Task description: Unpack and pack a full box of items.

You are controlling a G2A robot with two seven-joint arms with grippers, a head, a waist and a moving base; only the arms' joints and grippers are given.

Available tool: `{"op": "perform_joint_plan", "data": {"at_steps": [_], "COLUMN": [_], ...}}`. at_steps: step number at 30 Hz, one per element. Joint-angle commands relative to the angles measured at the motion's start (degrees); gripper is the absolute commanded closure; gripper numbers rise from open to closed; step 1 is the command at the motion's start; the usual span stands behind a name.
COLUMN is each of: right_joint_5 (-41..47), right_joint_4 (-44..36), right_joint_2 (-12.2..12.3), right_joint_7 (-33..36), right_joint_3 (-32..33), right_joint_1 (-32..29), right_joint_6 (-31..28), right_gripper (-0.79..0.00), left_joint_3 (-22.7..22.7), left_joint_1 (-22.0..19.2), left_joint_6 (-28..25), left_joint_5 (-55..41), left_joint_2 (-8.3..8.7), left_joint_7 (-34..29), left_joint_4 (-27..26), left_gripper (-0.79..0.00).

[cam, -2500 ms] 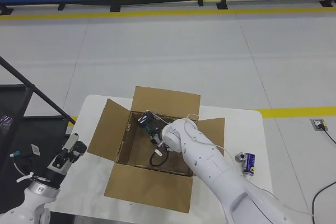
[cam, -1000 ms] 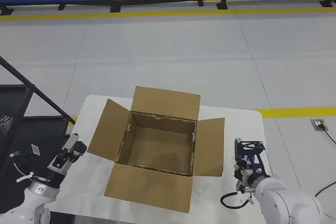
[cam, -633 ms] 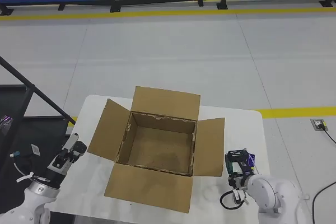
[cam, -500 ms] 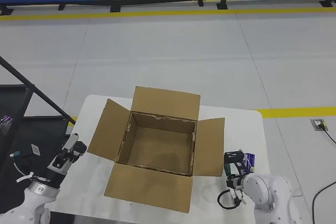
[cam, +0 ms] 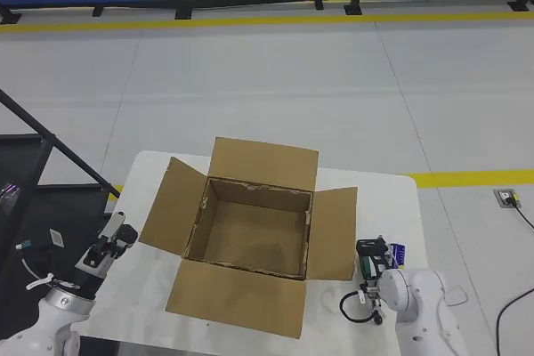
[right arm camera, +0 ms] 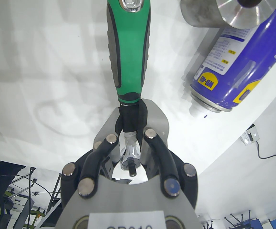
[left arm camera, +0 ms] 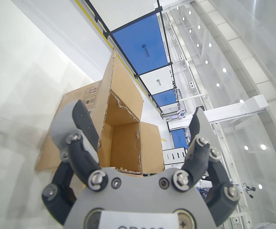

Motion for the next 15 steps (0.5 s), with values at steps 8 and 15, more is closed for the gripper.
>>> {"op": "perform_joint_plan", "data": {"at_steps": [8, 15], "right_joint_5": [0.32, 0.98], "right_joint_4": [1.75, -0.52], "right_joint_2": [0.36, 0.62], "right_joint_7": [-0.72, -2.39], "right_joint_3": [-0.14, -0.43], "right_joint_1": [0.93, 0.26], "right_joint_6": [0.96, 1.02], "right_gripper": [-0.289, -0.600], "left_joint_3": [0.00, 0.00], "left_joint_1": [0.00, 0.00], "left_joint_6": [0.00, 0.00], "left_joint_5": [0.00, 0.00], "left_joint_2": [0.00, 0.00], "left_joint_7": [0.00, 0.00], "left_joint_4": [0.00, 0.00], "left_gripper": [-0.785, -0.785]}}
